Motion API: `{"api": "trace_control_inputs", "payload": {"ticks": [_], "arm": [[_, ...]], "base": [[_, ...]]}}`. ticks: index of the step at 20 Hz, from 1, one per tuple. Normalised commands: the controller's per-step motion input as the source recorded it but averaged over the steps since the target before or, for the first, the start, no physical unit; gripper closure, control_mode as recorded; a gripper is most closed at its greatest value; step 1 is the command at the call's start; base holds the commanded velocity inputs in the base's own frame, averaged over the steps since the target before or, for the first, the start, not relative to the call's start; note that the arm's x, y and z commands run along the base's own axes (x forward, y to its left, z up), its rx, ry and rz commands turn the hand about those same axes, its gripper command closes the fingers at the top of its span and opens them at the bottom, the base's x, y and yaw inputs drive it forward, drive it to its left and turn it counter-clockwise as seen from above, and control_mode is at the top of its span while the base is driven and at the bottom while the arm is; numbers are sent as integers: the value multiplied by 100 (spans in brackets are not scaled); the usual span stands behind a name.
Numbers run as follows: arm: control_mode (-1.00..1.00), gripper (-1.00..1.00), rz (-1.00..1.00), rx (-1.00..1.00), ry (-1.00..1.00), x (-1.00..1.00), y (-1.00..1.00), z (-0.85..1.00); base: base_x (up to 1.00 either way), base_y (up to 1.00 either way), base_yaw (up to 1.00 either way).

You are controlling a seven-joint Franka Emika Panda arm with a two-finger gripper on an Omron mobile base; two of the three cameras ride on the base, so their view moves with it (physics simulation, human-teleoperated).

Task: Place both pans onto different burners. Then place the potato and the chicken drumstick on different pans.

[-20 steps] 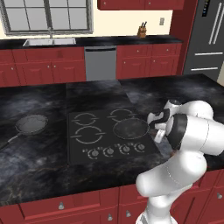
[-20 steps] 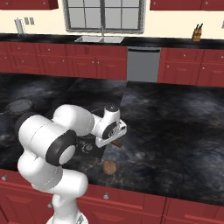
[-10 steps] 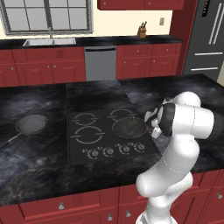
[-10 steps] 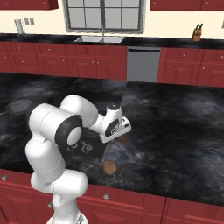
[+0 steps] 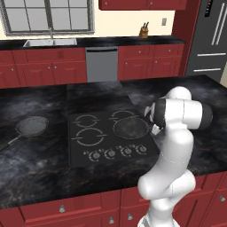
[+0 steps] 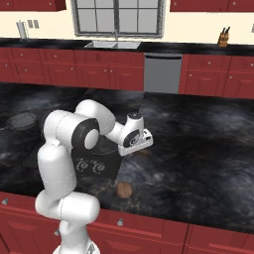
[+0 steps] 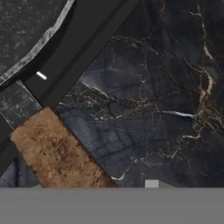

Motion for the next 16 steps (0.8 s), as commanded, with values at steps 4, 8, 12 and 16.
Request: {"api": "trace_control_inputs", "payload": {"ticks": [4,8,12,16], "arm": [[-100,-100,0,-3,6,0,9,-68],[-100,-100,5,-8,0,-3,4,-30],[-100,-100,17,-3,0,-24,16,15],[-100,-100,18,0,0,-39,17,52]], "base": [[0,0,0],[0,0,0],[0,0,0],[0,0,0]]}}
